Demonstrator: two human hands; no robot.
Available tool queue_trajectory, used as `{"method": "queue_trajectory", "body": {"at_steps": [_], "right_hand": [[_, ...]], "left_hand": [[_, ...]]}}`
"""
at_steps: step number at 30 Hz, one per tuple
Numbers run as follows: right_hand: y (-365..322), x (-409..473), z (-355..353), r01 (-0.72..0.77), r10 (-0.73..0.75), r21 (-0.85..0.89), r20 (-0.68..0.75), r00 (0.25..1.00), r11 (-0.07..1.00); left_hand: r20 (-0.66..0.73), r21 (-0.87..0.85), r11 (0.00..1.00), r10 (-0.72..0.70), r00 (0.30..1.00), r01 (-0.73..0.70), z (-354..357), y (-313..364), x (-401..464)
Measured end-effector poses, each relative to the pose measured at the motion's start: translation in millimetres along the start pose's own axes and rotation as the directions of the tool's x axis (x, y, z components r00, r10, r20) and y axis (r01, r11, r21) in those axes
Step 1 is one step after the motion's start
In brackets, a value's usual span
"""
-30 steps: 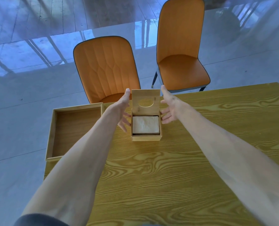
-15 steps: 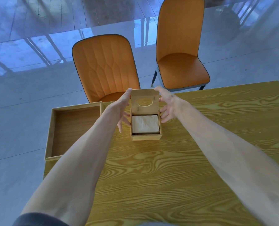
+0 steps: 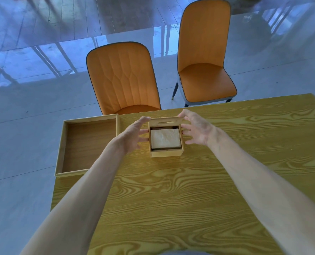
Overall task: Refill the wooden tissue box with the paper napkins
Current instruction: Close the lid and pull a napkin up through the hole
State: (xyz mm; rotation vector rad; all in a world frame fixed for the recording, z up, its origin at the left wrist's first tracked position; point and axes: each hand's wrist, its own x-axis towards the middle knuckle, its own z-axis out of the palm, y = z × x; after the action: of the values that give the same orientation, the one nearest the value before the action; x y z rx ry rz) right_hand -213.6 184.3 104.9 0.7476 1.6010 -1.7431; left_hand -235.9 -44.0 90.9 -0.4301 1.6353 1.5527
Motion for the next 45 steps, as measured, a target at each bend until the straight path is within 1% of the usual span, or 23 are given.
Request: {"method": "queue_trajectory", "body": {"at_steps": [2,7,13,17,22,25,34,36,37,38,39,41,42,43,45], "right_hand": [[8.9,-2.9,1.3,0.035,-0.034,0.012,-0.025,0.999,0.999],[35.0,4.2,3.2,0.145,-0.135,0.040,-0.192,0.972,0.989],[54.3,9.5,4.0,0.195,-0.179,0.045,-0.242,0.954,0.980],[60.0,6.6,5.6,0.215,-0.210,-0.006,-0.254,0.944,0.977],[69.2,9.7,6.6,0.257,-0.274,-0.096,-0.282,0.920,0.962],[74.6,16.1,6.6,0.266,-0.304,-0.160,-0.304,0.903,0.951],[79.7,25.2,6.0,0.276,-0.366,-0.290,-0.328,0.871,0.916],[80.0,25.0,5.3,0.274,-0.395,-0.359,-0.327,0.859,0.892],[79.6,24.4,5.6,0.276,-0.430,-0.424,-0.328,0.841,0.863],[78.7,23.3,6.6,0.283,-0.487,-0.512,-0.323,0.811,0.811],[77.3,22.0,8.4,0.290,-0.566,-0.620,-0.307,0.765,0.729],[73.2,20.8,13.6,0.281,-0.734,-0.824,-0.218,0.643,0.492],[70.1,20.3,16.9,0.270,-0.787,-0.886,-0.154,0.598,0.378],[65.6,19.1,21.0,0.259,-0.813,-0.923,-0.090,0.575,0.285],[55.8,18.4,29.5,0.235,-0.820,-0.962,0.022,0.573,0.139]], "left_hand": [[0.003,-0.019,1.000,0.023,1.000,-0.023,1.4,-8.5,-4.8],[-0.019,-0.063,0.997,0.052,0.998,-0.053,2.3,-31.5,-9.6],[-0.080,-0.102,0.992,0.073,0.994,-0.081,4.4,-50.9,-6.1],[-0.165,-0.067,0.991,0.106,0.981,-0.118,11.0,-56.8,-2.3],[-0.262,0.015,0.979,0.199,0.944,-0.202,20.8,-62.7,-0.8],[-0.304,0.058,0.972,0.234,0.923,-0.227,21.9,-65.6,0.5],[-0.312,0.134,0.964,0.259,0.914,-0.228,22.3,-68.4,5.1],[-0.303,0.146,0.963,0.261,0.917,-0.226,22.2,-67.9,5.1],[-0.300,0.148,0.963,0.259,0.918,-0.223,22.2,-67.6,5.4],[-0.299,0.149,0.964,0.257,0.919,-0.221,22.3,-67.5,6.1],[-0.300,0.148,0.964,0.255,0.919,-0.219,22.8,-67.7,6.8],[-0.303,0.150,0.964,0.256,0.918,-0.219,25.1,-67.4,8.0],[-0.305,0.157,0.963,0.258,0.917,-0.219,27.2,-66.9,8.9],[-0.310,0.165,0.962,0.262,0.914,-0.219,29.2,-66.7,9.9],[-0.327,0.185,0.958,0.271,0.905,-0.220,32.6,-66.1,11.8]]}}
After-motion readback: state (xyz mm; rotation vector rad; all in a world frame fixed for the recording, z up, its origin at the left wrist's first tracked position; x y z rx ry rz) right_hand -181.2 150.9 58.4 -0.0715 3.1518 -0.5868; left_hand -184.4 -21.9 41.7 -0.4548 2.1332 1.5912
